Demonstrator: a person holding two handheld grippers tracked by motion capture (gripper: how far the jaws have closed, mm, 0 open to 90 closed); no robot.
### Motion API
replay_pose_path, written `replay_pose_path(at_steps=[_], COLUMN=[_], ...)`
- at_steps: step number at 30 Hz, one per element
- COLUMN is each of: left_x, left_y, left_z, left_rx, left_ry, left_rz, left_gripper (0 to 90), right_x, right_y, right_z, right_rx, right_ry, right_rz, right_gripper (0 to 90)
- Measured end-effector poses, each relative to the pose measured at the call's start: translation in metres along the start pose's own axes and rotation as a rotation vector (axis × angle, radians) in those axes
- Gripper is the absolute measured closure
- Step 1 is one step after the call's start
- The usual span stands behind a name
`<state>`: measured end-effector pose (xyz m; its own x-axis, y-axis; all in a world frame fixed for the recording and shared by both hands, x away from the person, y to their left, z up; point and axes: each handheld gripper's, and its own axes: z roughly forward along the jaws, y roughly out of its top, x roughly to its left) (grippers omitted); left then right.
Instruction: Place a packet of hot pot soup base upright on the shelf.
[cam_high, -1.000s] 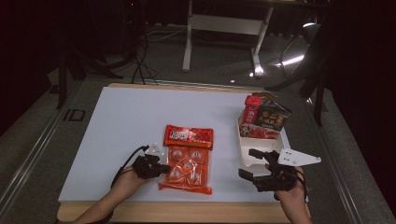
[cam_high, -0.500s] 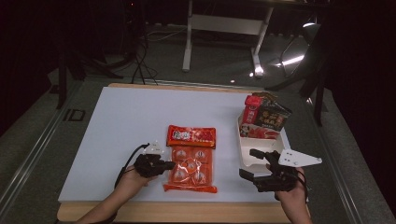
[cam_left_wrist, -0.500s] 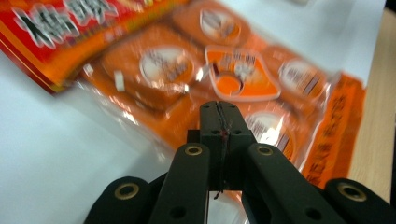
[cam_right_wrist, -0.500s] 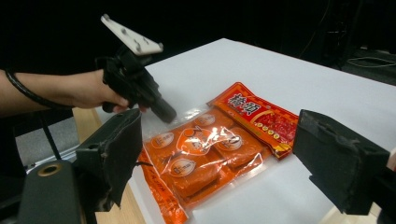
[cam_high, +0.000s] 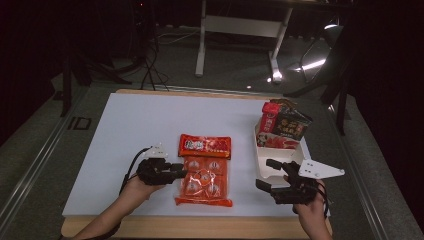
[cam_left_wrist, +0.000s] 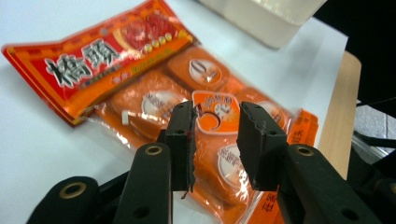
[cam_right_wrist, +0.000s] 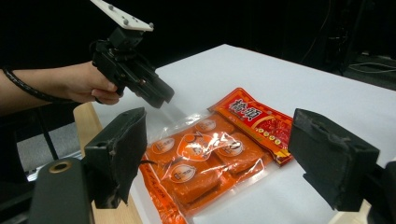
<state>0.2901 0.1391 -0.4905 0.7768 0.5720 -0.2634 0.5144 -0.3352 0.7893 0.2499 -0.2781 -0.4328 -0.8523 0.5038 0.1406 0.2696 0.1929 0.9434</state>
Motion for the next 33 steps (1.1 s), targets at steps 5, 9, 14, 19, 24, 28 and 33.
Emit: replay_pose_path(at_steps=[5, 9, 14, 19, 24, 28, 33], left_x=[0.004, 0.012, 0.023, 0.033, 0.042, 0.051, 0.066], left_y=[0.007, 0.010, 0.015, 0.019, 0.023, 0.024, 0.024], left_z=[-0.004, -0.007, -0.006, -0.002, 0.004, 0.010, 0.018], left_rx=[-0.009, -0.018, -0.030, -0.041, -0.048, -0.050, -0.034], left_ry=[0.004, 0.009, 0.013, 0.028, 0.055, 0.080, 0.083], left_rz=[-0.020, -0.038, -0.065, -0.063, -0.061, -0.068, -0.078], left_gripper=[58.2, 50.3, 46.8, 44.7, 45.0, 44.9, 44.9], right_x=[0.001, 0.003, 0.002, 0.002, 0.003, 0.006, 0.009], right_y=[0.000, 0.000, -0.001, 0.000, 0.001, 0.000, 0.000], right_z=[0.002, 0.003, 0.002, 0.000, -0.001, 0.001, 0.004], right_rx=[0.010, 0.020, 0.024, 0.016, 0.019, 0.026, 0.032], right_ry=[-0.007, -0.013, -0.061, -0.088, -0.094, -0.109, -0.110], right_rz=[-0.010, -0.018, -0.041, -0.044, -0.043, -0.051, -0.064], right_gripper=[18.0, 15.3, 14.4, 13.5, 13.5, 11.8, 10.7])
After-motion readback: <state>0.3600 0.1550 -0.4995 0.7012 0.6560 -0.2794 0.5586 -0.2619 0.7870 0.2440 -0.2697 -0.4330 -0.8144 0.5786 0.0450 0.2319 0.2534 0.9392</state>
